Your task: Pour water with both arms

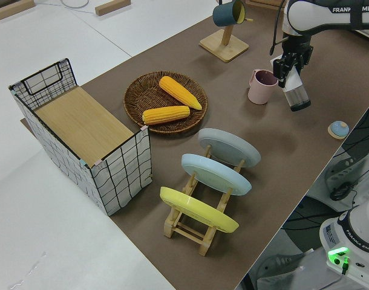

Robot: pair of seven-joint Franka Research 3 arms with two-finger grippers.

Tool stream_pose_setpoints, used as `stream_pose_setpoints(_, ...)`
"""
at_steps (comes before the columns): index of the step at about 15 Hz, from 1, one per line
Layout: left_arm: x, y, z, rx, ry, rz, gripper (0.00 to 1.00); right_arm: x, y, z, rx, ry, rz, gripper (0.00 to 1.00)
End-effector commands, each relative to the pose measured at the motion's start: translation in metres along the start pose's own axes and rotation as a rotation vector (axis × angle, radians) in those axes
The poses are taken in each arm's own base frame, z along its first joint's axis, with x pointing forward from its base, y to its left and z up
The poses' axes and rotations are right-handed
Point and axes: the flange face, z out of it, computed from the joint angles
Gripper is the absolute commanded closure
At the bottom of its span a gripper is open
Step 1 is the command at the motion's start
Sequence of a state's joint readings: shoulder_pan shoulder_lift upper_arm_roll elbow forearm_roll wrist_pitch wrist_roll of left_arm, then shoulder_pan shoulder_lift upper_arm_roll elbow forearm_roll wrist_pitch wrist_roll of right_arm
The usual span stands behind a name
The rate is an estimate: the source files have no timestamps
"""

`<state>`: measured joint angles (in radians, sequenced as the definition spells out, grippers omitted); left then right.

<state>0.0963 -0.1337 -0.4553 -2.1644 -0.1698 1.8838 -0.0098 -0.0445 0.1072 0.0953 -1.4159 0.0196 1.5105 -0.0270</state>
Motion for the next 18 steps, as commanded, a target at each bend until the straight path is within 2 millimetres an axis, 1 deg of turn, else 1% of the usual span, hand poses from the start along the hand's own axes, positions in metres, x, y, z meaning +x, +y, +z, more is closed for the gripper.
stream_pose_setpoints(1,-0.033,-0.001,-0.006,0.061,0.203,-0.011,1.00,-0.004,0.001,-0.003,0.007,0.001,-0.018,0.009)
stream_pose_setpoints(3,-0.035,0.001,-0.008,0.054,0.221,-0.015,1.00,-0.004,0.001,-0.003,0.007,0.001,-0.018,0.009)
stream_pose_setpoints(4,-0.035,0.000,-0.007,0.056,0.234,-0.003,1.00,-0.004,0.001,-0.003,0.007,0.001,-0.018,0.009)
stream_pose_setpoints(5,-0.034,-0.003,-0.011,0.053,0.256,-0.007,1.00,-0.005,0.002,-0.003,0.007,0.001,-0.016,0.009)
stream_pose_setpoints(7,-0.031,-0.021,-0.018,0.043,0.290,-0.040,1.00,-0.004,0.001,-0.003,0.007,0.001,-0.018,0.009)
stream_pose_setpoints(8,-0.029,-0.040,-0.027,0.033,0.324,-0.068,1.00,-0.004,0.001,-0.003,0.007,0.001,-0.018,0.009)
stream_pose_setpoints(9,-0.025,-0.054,-0.037,0.029,0.358,-0.087,1.00,-0.004,0.001,-0.003,0.007,0.001,-0.018,0.009)
stream_pose_setpoints(11,-0.019,-0.093,-0.065,0.032,0.472,-0.135,1.00,-0.004,0.001,-0.003,0.007,0.001,-0.018,0.009)
stream_pose_setpoints(12,-0.015,-0.114,-0.083,0.037,0.518,-0.142,1.00,-0.004,0.001,-0.003,0.007,0.001,-0.018,0.009)
stream_pose_setpoints(15,0.000,-0.177,-0.153,0.153,0.623,-0.160,1.00,-0.005,0.002,-0.003,0.007,0.001,-0.016,0.009)
stream_pose_setpoints(16,0.009,-0.202,-0.181,0.196,0.663,-0.141,1.00,-0.004,0.001,-0.003,0.007,0.001,-0.018,0.009)
stream_pose_setpoints(17,0.014,-0.229,-0.206,0.228,0.698,-0.115,1.00,-0.005,0.002,-0.003,0.007,0.001,-0.016,0.009)
stream_pose_setpoints(18,0.019,-0.248,-0.216,0.245,0.712,-0.088,1.00,-0.004,0.001,-0.003,0.007,0.001,-0.018,0.009)
